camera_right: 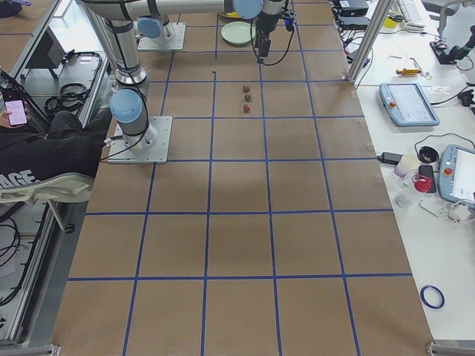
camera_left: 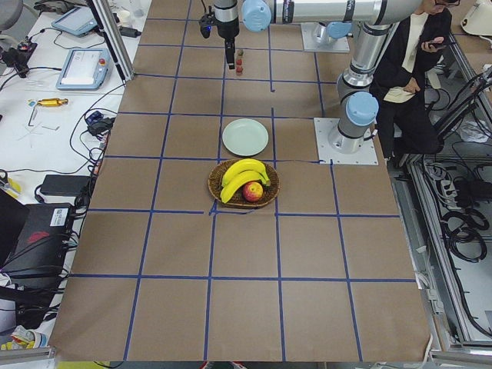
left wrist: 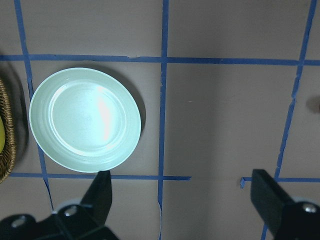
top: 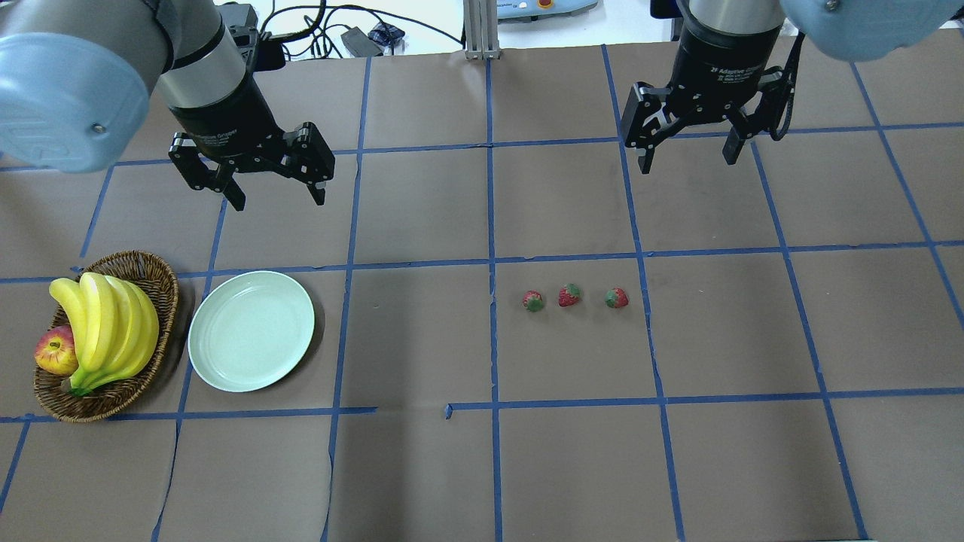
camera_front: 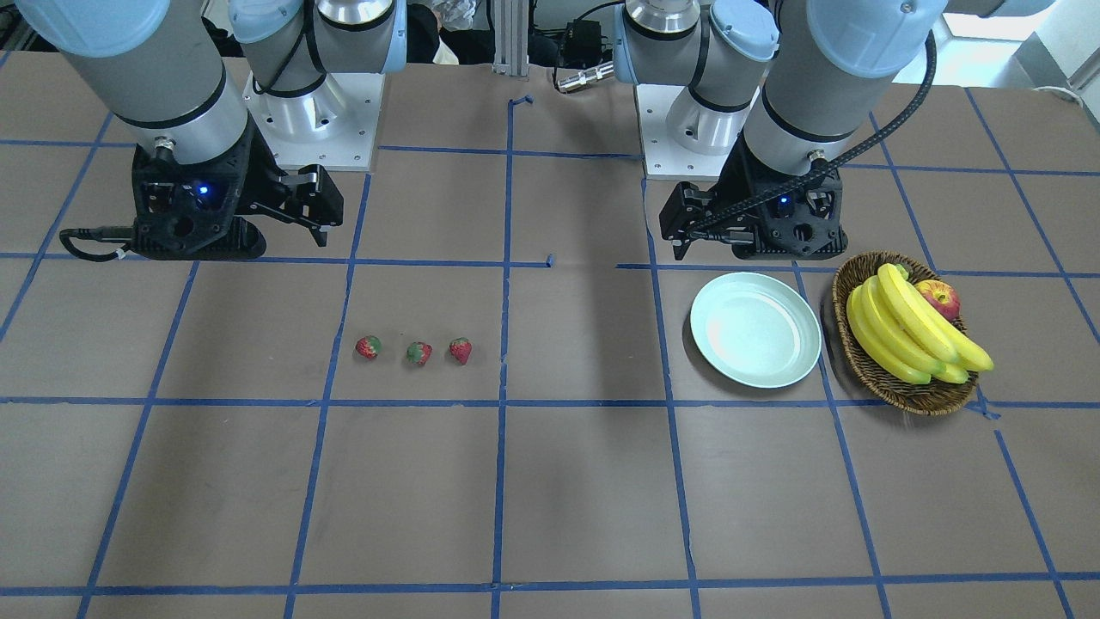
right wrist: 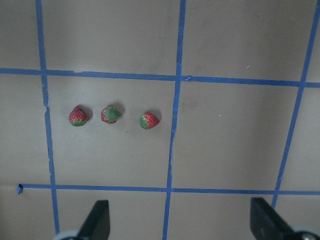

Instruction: Collect all strawberries into plate

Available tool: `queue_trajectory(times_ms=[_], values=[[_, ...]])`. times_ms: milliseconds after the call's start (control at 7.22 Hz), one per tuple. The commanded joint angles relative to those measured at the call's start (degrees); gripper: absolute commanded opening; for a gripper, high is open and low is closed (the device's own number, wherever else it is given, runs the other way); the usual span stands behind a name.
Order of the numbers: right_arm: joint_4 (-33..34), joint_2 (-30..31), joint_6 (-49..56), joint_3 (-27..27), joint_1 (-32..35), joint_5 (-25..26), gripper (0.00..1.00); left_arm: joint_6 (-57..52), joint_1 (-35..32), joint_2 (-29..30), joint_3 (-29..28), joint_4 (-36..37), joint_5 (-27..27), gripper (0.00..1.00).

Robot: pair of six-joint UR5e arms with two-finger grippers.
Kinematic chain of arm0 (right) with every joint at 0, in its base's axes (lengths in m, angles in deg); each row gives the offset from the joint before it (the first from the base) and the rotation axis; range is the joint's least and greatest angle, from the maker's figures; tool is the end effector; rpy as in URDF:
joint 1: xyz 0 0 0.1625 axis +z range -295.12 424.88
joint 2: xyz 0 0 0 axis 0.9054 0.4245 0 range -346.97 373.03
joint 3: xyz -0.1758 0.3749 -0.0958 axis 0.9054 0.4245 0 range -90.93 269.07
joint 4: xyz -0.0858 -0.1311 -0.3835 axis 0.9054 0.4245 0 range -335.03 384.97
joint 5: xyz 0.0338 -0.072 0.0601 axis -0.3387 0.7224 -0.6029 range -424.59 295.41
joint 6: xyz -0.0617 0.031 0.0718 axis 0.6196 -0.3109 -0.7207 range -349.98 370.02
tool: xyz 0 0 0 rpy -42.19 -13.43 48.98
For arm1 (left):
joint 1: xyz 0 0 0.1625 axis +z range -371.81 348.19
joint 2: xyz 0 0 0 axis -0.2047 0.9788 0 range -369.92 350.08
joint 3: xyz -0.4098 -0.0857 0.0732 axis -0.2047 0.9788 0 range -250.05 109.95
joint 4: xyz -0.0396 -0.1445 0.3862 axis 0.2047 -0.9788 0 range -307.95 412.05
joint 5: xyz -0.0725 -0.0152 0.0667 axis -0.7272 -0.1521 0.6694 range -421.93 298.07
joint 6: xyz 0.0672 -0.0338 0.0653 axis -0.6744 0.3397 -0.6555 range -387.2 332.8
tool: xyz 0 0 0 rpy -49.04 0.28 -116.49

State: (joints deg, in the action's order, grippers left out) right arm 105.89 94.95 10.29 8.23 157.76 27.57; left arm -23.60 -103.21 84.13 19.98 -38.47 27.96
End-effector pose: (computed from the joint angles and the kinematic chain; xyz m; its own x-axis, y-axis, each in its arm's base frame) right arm 0.1563 -0.5295 0.4782 -0.9975 -0.0602 0.0367 -0.0546 0.9887 0.1395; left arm -0.1460 -0.5092 0.4513 -0.9993 -0.0385 -0.0031 -0.0386 0.9960 0.0801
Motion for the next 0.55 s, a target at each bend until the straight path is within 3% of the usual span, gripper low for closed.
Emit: queue_trajectory(times_ms=[0, 416], values=[[-0.49, 0.08, -0.53, -0.02, 0.29, 0.56, 1.0, -0.09, 0.0, -0.18, 0.41, 0.25, 0.2, 1.0], [-0.06, 0.08, -0.97, 0.07, 0.29, 0.73, 1.0, 0.17, -0.18, -0.19, 0.5, 0.69, 0.11, 1.0]])
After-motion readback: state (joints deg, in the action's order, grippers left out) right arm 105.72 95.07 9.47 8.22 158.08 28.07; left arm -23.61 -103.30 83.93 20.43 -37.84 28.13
